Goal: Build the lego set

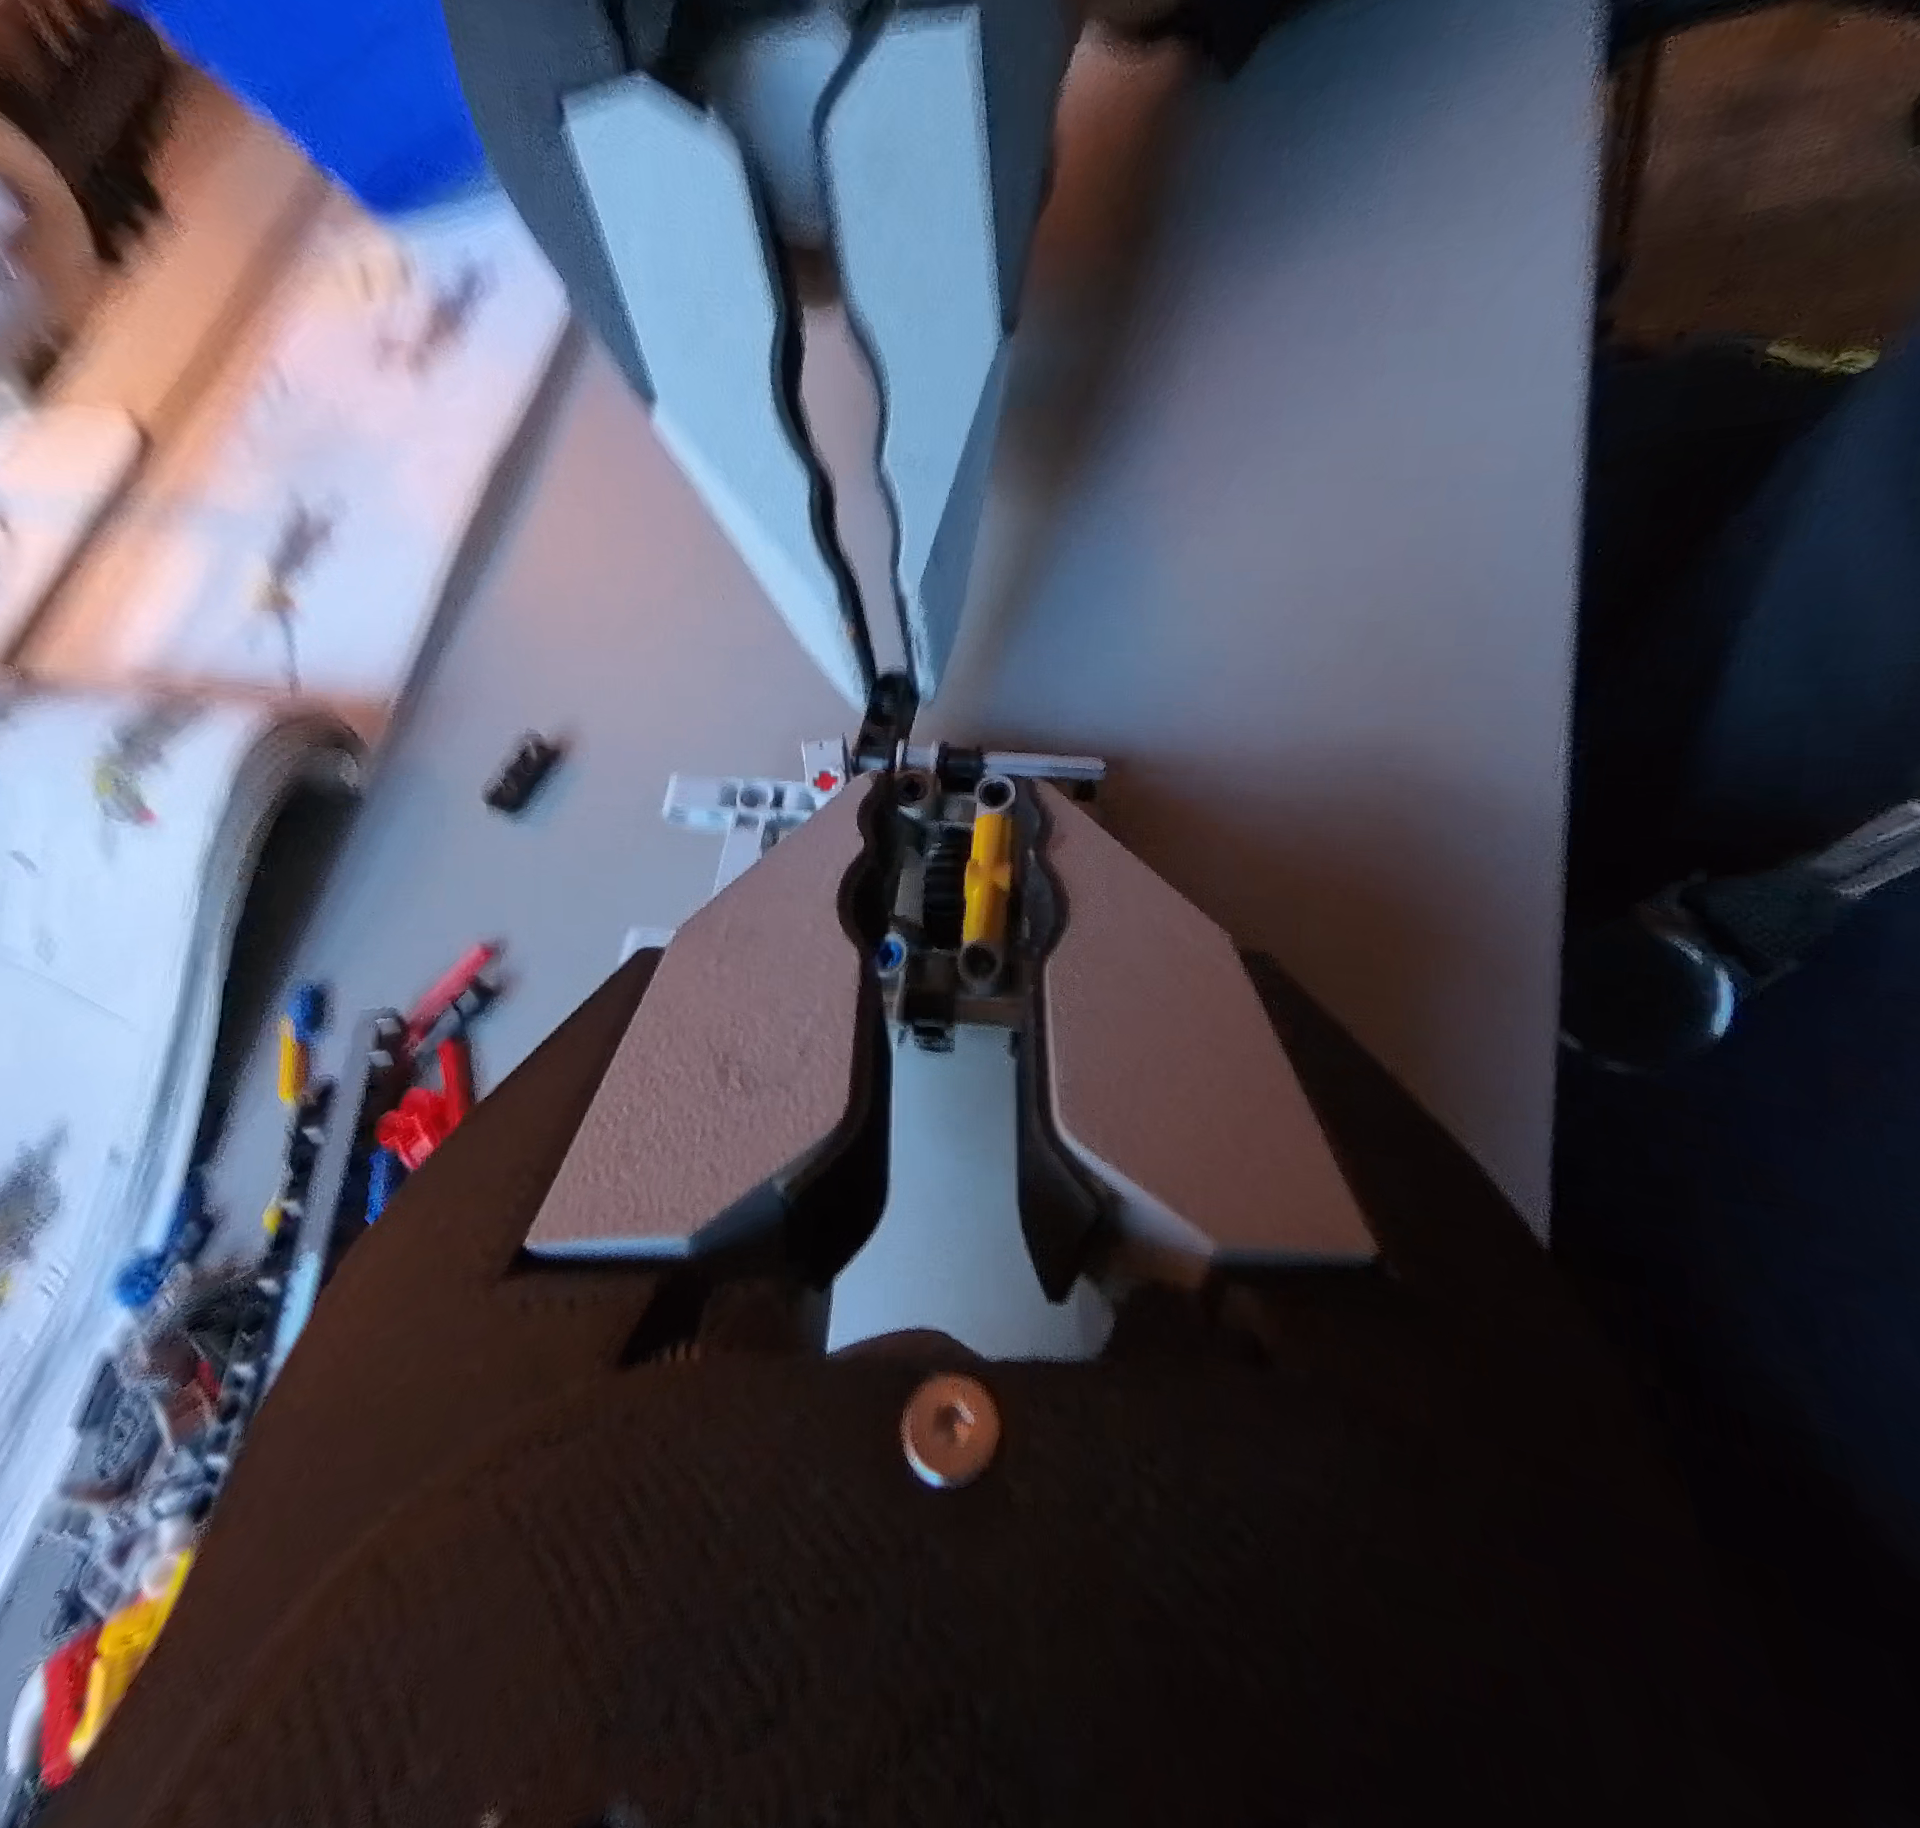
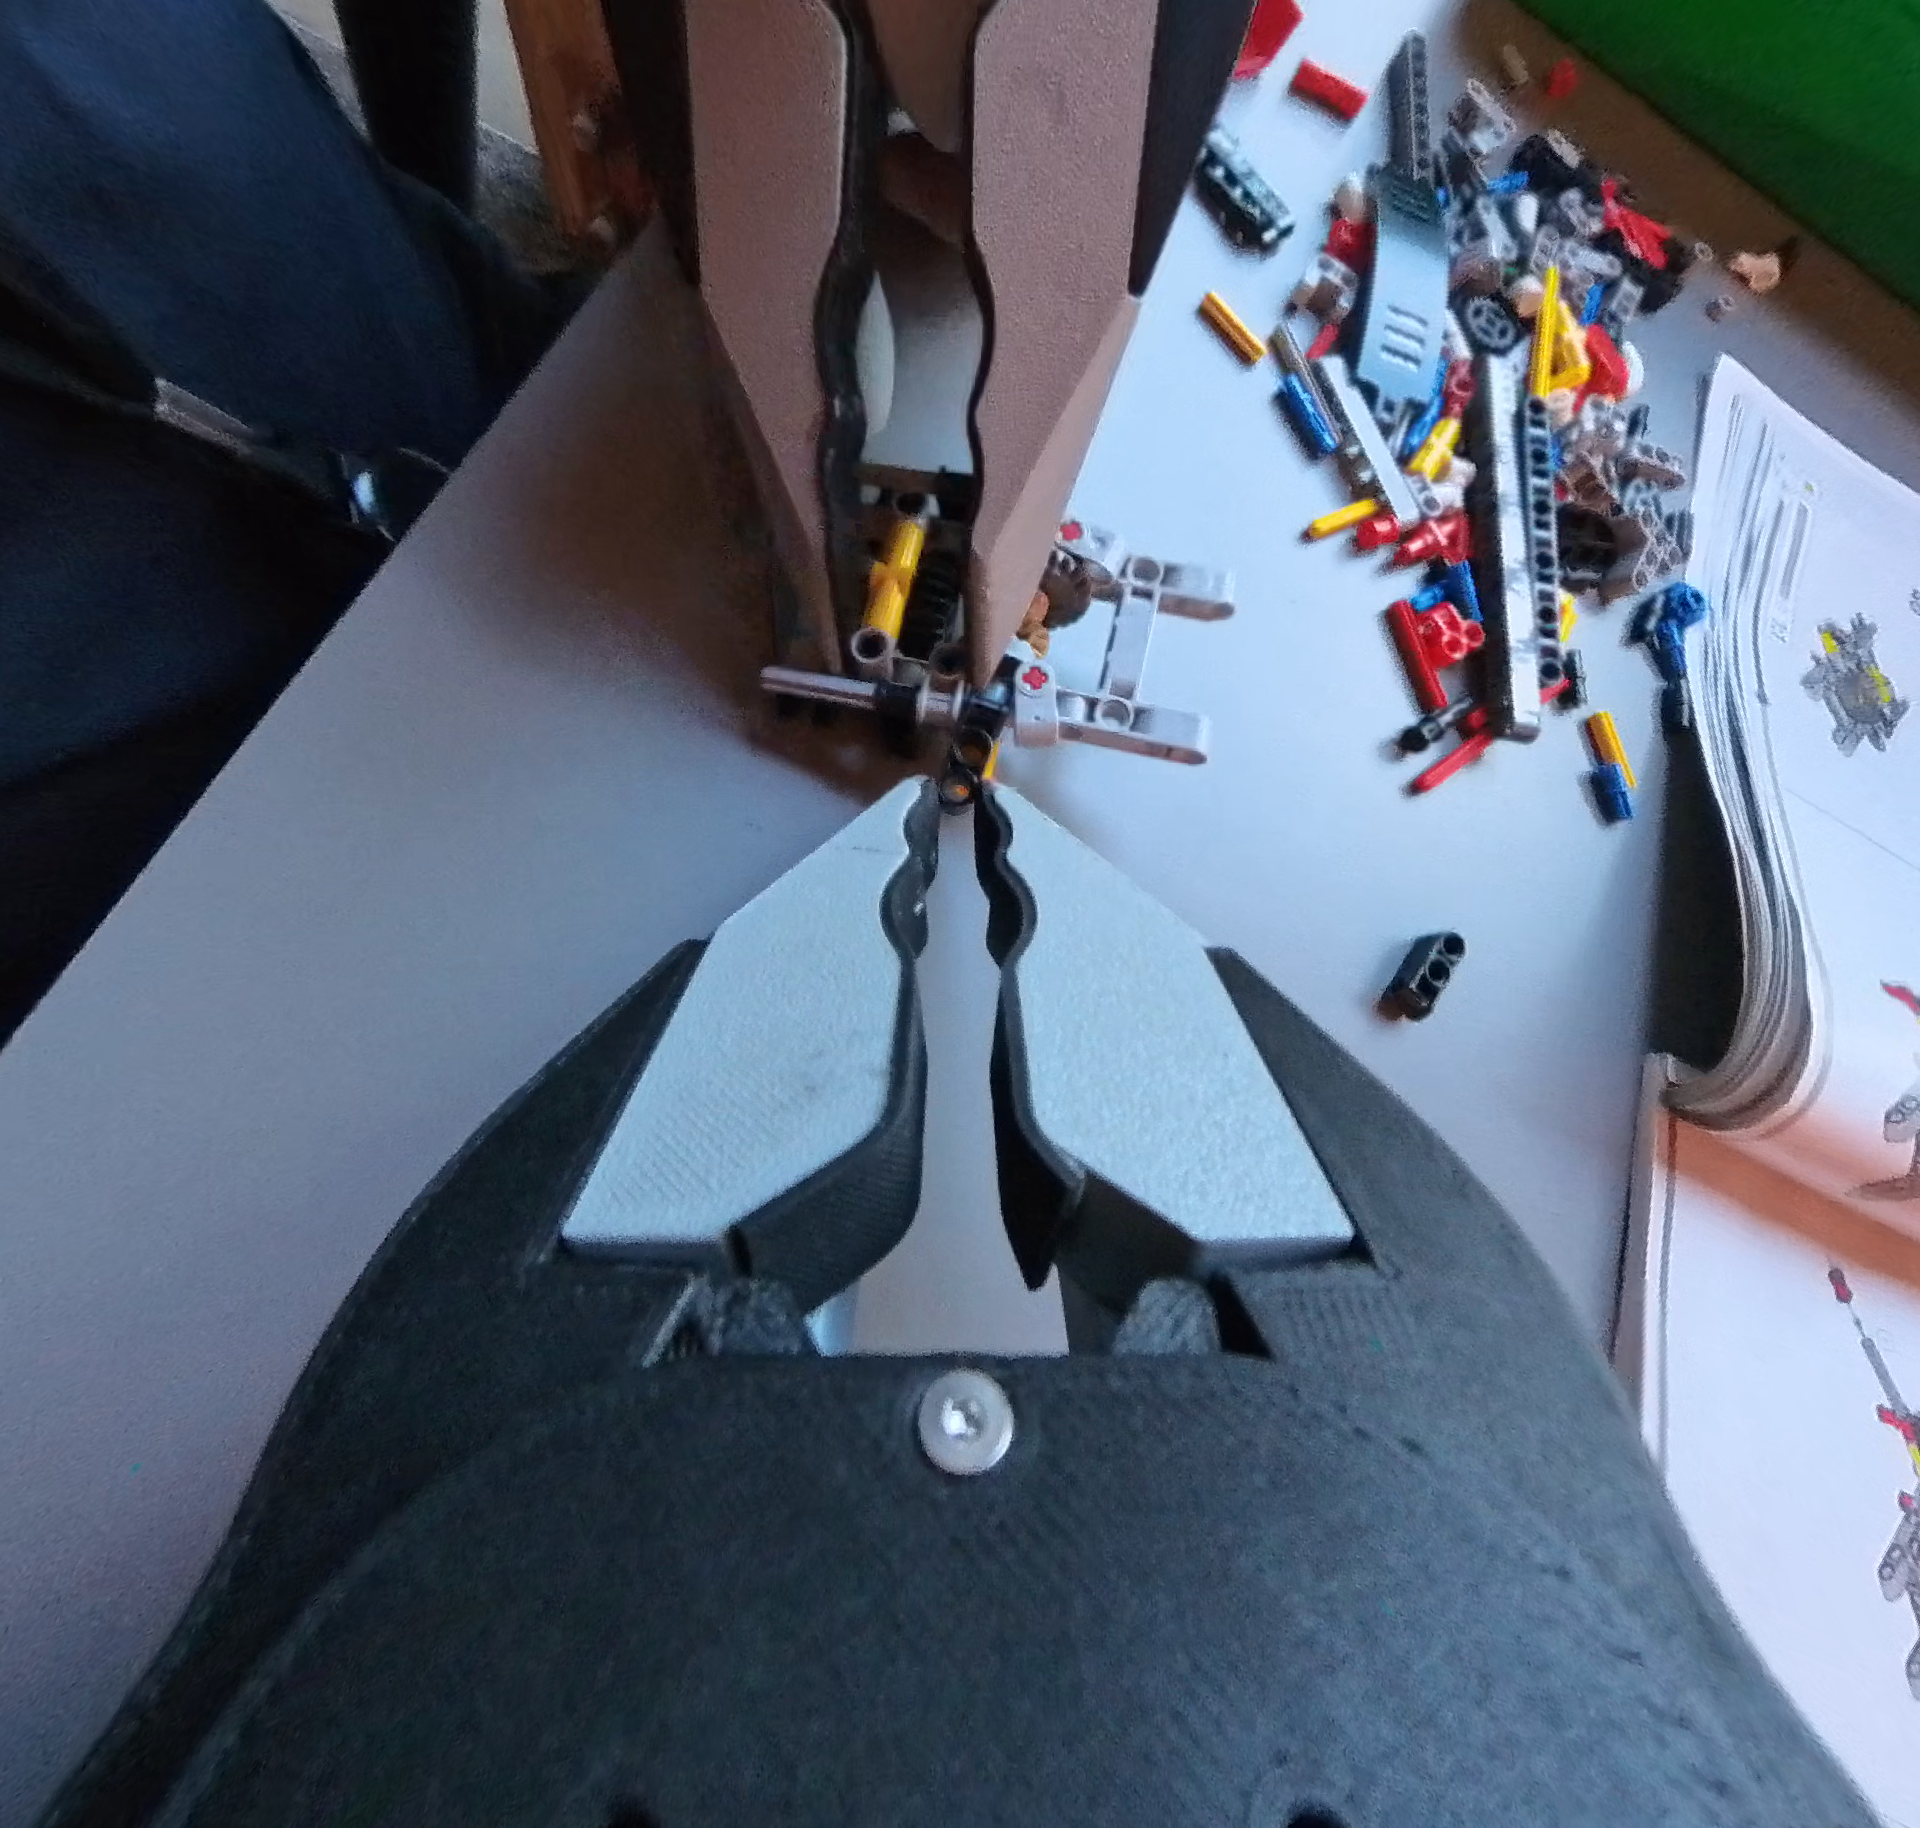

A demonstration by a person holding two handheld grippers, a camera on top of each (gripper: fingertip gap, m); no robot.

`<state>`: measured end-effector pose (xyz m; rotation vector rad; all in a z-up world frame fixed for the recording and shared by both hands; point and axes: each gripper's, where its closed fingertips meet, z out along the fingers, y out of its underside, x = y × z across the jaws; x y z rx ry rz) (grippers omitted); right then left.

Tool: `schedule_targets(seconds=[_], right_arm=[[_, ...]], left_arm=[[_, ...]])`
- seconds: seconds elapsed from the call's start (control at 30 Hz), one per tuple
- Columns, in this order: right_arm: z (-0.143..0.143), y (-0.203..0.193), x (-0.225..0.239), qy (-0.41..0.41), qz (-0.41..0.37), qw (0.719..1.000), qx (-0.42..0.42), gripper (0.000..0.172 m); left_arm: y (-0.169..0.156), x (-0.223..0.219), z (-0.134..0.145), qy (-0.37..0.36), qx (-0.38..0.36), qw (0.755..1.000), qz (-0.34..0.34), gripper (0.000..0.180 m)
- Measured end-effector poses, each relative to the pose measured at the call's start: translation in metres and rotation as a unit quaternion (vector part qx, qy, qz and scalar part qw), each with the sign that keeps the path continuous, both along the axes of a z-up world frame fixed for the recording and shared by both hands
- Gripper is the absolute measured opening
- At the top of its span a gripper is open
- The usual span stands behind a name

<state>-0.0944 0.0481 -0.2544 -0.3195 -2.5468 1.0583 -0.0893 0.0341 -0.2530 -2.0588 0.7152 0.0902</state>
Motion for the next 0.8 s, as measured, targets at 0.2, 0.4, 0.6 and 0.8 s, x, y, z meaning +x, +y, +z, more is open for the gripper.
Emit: schedule_targets(seconds=[0.2, 0.4, 0.6, 0.8], right_arm=[[-0.003, 0.0, 0.0, -0.003, 0.0, 1.0, 0.003, 0.004], [-0.002, 0.0, 0.0, -0.015, -0.004, 1.0, -0.008, 0.004], [-0.008, -0.001, 0.0, -0.023, -0.003, 1.0, -0.002, 0.004], [-0.007, 0.001, -0.001, -0.011, -0.008, 1.0, 0.007, 0.004]], left_arm=[[0.001, 0.002, 0.0, -0.018, -0.009, 1.0, -0.014, 0.021], [0.0, 0.002, 0.0, -0.016, -0.005, 1.0, -0.015, 0.024], [-0.005, 0.009, -0.002, -0.001, -0.006, 0.999, -0.035, 0.049], [-0.003, 0.01, -0.004, 0.013, -0.007, 1.0, -0.023, 0.047]])
